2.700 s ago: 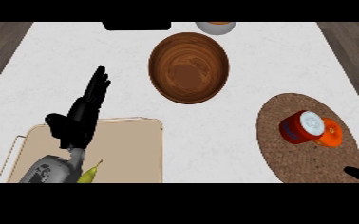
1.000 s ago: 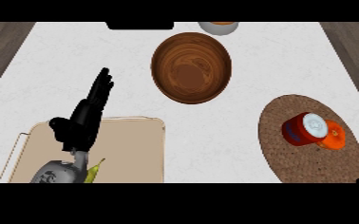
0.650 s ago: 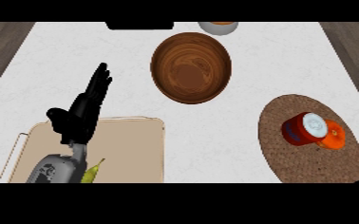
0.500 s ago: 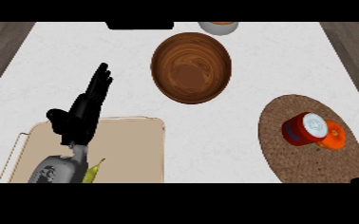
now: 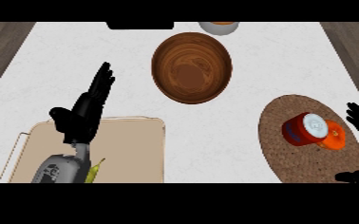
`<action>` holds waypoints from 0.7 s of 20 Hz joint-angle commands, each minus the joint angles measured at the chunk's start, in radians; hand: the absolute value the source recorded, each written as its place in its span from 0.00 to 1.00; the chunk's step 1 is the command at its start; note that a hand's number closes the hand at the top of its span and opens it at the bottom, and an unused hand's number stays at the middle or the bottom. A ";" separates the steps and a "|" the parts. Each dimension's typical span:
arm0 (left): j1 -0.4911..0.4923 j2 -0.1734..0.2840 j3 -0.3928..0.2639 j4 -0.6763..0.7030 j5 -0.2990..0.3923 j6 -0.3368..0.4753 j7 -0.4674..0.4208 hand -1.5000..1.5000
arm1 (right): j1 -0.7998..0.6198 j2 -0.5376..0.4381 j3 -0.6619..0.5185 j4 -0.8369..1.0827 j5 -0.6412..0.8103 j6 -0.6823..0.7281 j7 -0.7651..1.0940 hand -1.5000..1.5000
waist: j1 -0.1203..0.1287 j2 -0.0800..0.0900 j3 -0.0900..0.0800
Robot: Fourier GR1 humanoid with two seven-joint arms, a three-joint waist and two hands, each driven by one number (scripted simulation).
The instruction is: Pick the squash from the placemat and place it in the bowl
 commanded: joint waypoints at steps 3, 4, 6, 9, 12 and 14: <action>0.053 -0.057 -0.025 0.007 -0.067 0.017 -0.048 0.50 | -0.021 0.014 0.032 0.106 0.119 -0.070 -0.099 0.00 | 0.001 0.000 0.000; 0.031 -0.032 0.004 -0.007 -0.044 -0.015 -0.017 0.50 | -0.001 0.040 0.032 0.101 0.137 -0.113 -0.111 0.00 | 0.000 0.000 0.000; 0.005 -0.059 0.004 0.088 -0.062 0.009 -0.091 0.50 | -0.087 0.027 0.066 0.188 0.218 -0.184 -0.092 0.00 | 0.003 0.003 0.000; 0.035 -0.031 0.018 -0.007 -0.043 -0.037 -0.031 0.50 | -0.080 -0.005 0.047 0.180 0.226 -0.185 -0.073 0.00 | 0.002 0.000 0.000; 0.020 -0.050 0.013 -0.025 -0.066 -0.023 0.014 0.50 | -0.077 -0.016 0.078 0.284 0.278 -0.184 -0.185 0.00 | 0.002 0.000 0.000; 0.053 -0.076 0.005 -0.047 -0.090 -0.009 0.002 0.50 | -0.094 -0.003 0.076 0.211 0.234 -0.134 -0.106 0.00 | 0.000 0.000 0.000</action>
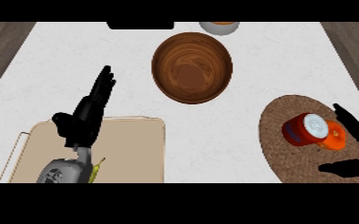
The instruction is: Pick the squash from the placemat and place it in the bowl
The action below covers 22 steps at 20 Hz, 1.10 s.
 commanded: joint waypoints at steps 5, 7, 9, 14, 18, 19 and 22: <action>0.008 -0.018 0.004 0.001 -0.014 -0.012 -0.001 0.50 | -0.015 -0.024 0.100 0.140 0.136 -0.043 -0.248 1.00 | 0.003 0.002 0.001; 0.012 0.016 0.028 -0.070 0.011 -0.040 0.047 0.50 | -0.074 -0.020 0.121 0.114 0.160 -0.061 -0.204 1.00 | 0.005 0.000 0.000; -0.032 -0.018 0.030 0.064 -0.031 -0.012 -0.019 0.50 | -0.027 0.006 0.147 0.079 0.182 -0.085 -0.235 1.00 | -0.003 0.000 0.000; -0.034 -0.009 0.019 -0.001 -0.027 -0.021 0.030 0.50 | -0.066 0.023 0.319 -0.005 0.211 0.103 -0.328 1.00 | 0.019 -0.002 -0.001; -0.046 -0.032 -0.027 0.001 -0.018 -0.053 0.026 0.50 | -0.168 0.085 0.620 -0.131 0.311 0.271 -0.485 1.00 | 0.124 0.000 -0.002; -0.052 -0.021 -0.010 0.018 -0.007 -0.065 0.019 0.50 | -0.168 0.096 0.679 -0.155 0.325 0.291 -0.509 1.00 | 0.102 0.004 -0.003; -0.044 -0.024 0.002 0.029 -0.015 -0.044 0.016 0.50 | -0.179 0.094 0.777 -0.238 0.293 0.326 -0.546 1.00 | 0.062 0.002 -0.001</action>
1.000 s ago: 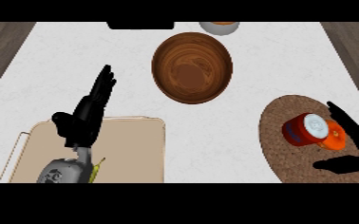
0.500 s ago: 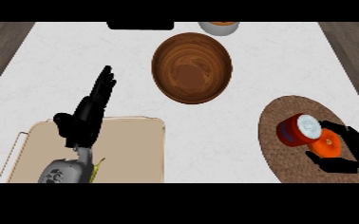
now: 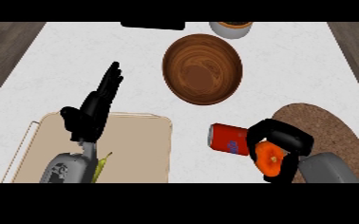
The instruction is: Pick the squash from the placemat and place it in the bowl
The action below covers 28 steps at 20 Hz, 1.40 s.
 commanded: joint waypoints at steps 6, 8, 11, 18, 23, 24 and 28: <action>0.029 0.018 0.039 0.003 0.008 0.007 -0.026 0.50 | 0.023 0.015 0.233 -0.270 -0.204 0.191 -0.196 1.00 | -0.056 0.005 0.015; -0.007 0.035 0.061 -0.027 0.018 0.012 0.038 0.50 | 0.041 -0.063 0.196 -0.389 -0.288 0.183 -0.216 1.00 | -0.077 0.000 0.016; 0.037 -0.011 0.022 -0.012 -0.016 0.043 -0.013 0.50 | 0.044 -0.069 0.162 -0.571 -0.410 0.165 -0.090 1.00 | -0.082 0.002 0.015; 0.015 0.020 0.056 -0.005 -0.005 0.019 0.005 0.50 | 0.001 -0.245 -0.102 -0.812 -0.773 0.195 0.200 1.00 | -0.072 0.008 0.015; 0.026 0.035 0.083 0.032 0.021 -0.031 -0.036 0.50 | -0.130 -0.205 -0.130 -0.874 -0.958 0.139 0.548 1.00 | -0.066 0.009 0.015; 0.046 -0.004 0.036 -0.047 -0.011 0.014 -0.009 0.50 | -0.230 -0.185 -0.116 -0.835 -1.022 0.100 0.635 1.00 | -0.057 0.009 0.014; 0.038 0.028 0.077 -0.021 0.026 -0.031 -0.002 0.50 | -0.401 -0.129 -0.086 -0.800 -1.052 -0.005 0.816 1.00 | -0.055 0.009 0.014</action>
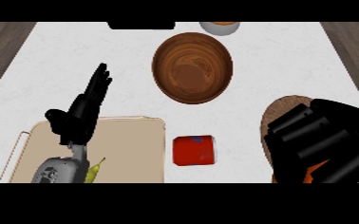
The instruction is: Pick the squash from the placemat and place it in the bowl
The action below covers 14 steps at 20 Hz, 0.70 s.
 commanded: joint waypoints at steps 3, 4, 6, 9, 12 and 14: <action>-0.033 -0.030 -0.011 0.013 -0.026 0.020 0.001 0.50 | -0.256 0.112 0.048 0.114 0.004 -0.093 0.225 1.00 | 0.007 0.002 0.000; 0.010 0.007 0.019 0.022 0.008 -0.033 -0.047 0.50 | -0.241 0.095 -0.001 0.160 -0.010 -0.048 0.204 1.00 | 0.005 0.002 0.001; 0.009 -0.011 0.007 0.038 -0.014 -0.015 -0.039 0.50 | -0.244 0.166 0.065 0.169 0.124 -0.072 0.197 1.00 | 0.003 0.002 0.001; -0.022 -0.013 0.011 0.039 -0.015 -0.007 -0.034 0.50 | -0.355 0.199 0.072 0.302 0.317 -0.118 0.124 1.00 | 0.013 0.004 0.001; -0.017 -0.040 -0.019 0.038 -0.028 0.003 -0.019 0.50 | -0.375 0.189 0.112 0.339 0.489 -0.133 0.040 1.00 | 0.014 0.006 0.001; -0.026 -0.053 -0.034 0.012 -0.041 0.017 0.009 0.50 | -0.386 0.206 0.126 0.486 0.581 -0.141 -0.092 1.00 | 0.019 0.008 0.001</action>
